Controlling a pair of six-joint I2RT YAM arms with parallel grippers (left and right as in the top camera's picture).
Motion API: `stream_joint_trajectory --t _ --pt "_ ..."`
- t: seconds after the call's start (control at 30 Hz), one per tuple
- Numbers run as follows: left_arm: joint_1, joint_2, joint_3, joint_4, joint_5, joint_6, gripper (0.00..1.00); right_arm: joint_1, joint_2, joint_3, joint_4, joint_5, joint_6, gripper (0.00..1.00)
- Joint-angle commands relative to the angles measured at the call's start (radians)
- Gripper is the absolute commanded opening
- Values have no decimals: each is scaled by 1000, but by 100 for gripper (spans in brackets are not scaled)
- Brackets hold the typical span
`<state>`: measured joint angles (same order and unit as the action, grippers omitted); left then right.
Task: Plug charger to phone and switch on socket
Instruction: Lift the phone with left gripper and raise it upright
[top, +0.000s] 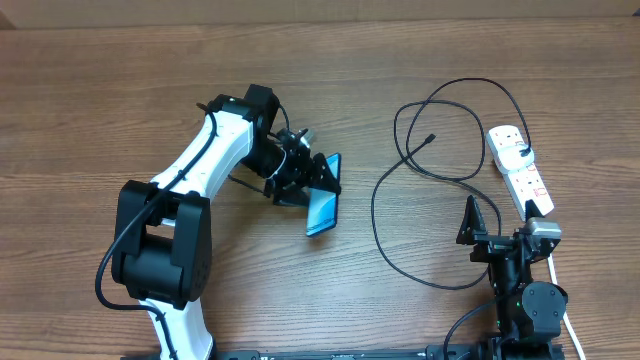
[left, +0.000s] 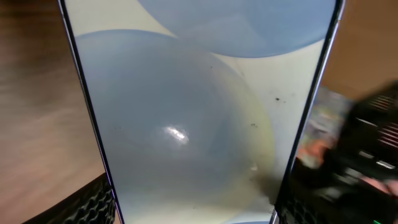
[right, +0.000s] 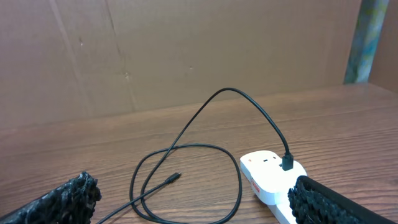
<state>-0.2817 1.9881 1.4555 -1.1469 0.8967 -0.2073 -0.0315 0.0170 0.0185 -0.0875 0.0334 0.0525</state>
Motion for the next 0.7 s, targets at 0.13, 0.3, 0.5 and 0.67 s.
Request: stream_joint_trajectory --t 0.13,0.3,0.5,0.67 --pt "-5 -1 28 6 484 19 64 -2 -1 -10 6 3 -2 100" --pt "-5 -1 28 6 617 -9 62 -2 -1 -10 6 3 -2 100" --pt "-5 -1 28 37 679 -132 61 -2 -1 -10 6 3 -2 100" --pt "-4 -1 28 37 679 -166 62 -2 -1 -10 6 3 -2 100"
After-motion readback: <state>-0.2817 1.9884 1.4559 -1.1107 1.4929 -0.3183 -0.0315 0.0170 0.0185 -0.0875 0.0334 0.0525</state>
